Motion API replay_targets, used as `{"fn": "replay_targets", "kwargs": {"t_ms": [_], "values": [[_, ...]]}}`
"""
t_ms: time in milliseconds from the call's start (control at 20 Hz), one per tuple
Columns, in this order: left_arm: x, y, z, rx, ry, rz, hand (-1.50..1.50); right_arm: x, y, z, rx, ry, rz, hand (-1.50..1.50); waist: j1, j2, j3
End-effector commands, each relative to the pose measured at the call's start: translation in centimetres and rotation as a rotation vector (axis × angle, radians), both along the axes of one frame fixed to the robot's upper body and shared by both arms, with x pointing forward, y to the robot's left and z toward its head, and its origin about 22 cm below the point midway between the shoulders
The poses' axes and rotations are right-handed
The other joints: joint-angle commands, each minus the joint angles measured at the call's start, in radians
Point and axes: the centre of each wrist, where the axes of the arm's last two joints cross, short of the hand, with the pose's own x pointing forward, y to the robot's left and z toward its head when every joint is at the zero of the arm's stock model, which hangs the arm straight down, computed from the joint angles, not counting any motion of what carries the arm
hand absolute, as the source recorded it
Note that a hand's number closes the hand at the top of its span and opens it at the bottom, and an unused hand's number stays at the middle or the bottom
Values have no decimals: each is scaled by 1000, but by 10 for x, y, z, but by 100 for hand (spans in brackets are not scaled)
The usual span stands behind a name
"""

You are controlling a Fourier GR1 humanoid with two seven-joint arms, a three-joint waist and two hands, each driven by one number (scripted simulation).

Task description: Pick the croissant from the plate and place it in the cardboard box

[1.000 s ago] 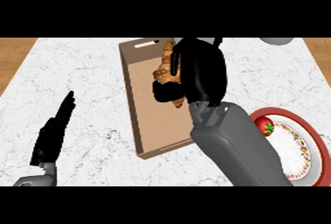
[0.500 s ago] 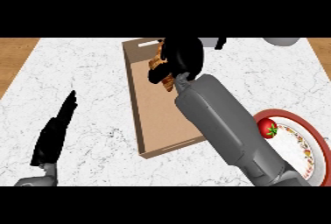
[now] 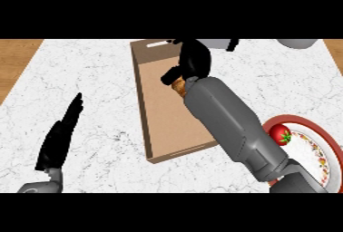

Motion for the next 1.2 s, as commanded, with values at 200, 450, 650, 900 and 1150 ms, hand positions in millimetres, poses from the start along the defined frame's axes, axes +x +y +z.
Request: {"fn": "replay_targets", "kwargs": {"t_ms": [200, 450, 650, 900, 1150], "values": [[11, -10, 9, -6, 5, 10, 0, 7, -5, 13, 271, -268, -142, -150, -14, -2, 1], [5, 13, 9, 5, 1, 26, 0, 8, -27, 8, 448, -379, -201, -150, -30, -3, 2], [-4, 23, 7, 6, 10, 62, 0, 5, -59, 9, 556, -468, -273, -150, -51, -12, 1], [-26, 30, -3, -11, 25, 76, 0, -11, -126, 7, 551, -504, -360, -150, -82, -27, 1], [-23, 24, 3, 16, 21, 86, 0, -60, -187, 2, 587, -541, -364, -150, -96, -27, 1]]}}
